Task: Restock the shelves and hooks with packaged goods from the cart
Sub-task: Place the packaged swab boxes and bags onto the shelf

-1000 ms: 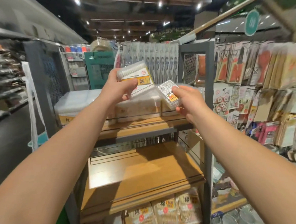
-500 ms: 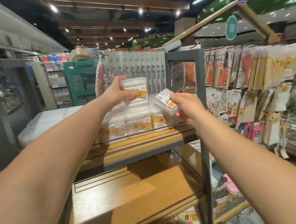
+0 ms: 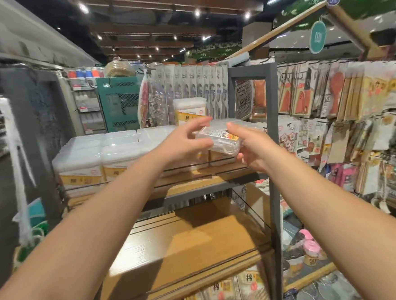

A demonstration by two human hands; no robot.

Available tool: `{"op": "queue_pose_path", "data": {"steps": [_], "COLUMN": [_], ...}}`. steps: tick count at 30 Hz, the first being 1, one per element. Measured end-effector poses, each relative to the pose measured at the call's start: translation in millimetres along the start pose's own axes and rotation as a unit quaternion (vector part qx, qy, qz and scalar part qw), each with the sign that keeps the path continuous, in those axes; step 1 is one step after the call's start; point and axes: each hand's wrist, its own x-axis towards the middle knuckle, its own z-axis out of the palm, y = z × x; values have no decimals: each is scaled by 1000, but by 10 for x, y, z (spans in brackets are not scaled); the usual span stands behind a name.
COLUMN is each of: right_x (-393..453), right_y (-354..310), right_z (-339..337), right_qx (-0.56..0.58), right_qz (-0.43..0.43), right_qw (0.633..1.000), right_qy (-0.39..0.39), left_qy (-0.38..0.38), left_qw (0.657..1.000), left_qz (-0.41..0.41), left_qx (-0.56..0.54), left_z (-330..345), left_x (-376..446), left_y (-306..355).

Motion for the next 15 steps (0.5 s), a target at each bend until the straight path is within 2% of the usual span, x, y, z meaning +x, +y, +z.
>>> {"op": "queue_pose_path", "data": {"steps": [5, 7, 10, 15], "right_x": [-315, -419, -572, -697], "right_y": [67, 138, 231, 449], "right_z": [19, -55, -183, -382], "right_qx": [58, 60, 58, -24], "right_qz": [-32, -66, -91, -77], "right_qw": [996, 993, 990, 996], "right_qy": [-62, -83, -90, -33], "left_qy": [61, 59, 7, -98], "left_qw": [988, 976, 957, 928], "left_qz": [-59, -98, -159, -227], "left_qx": [-130, -185, -243, -278], "left_z": [215, 298, 452, 830], "left_x": [-215, -301, -436, -640], "left_y": [1, 49, 109, 48]}}
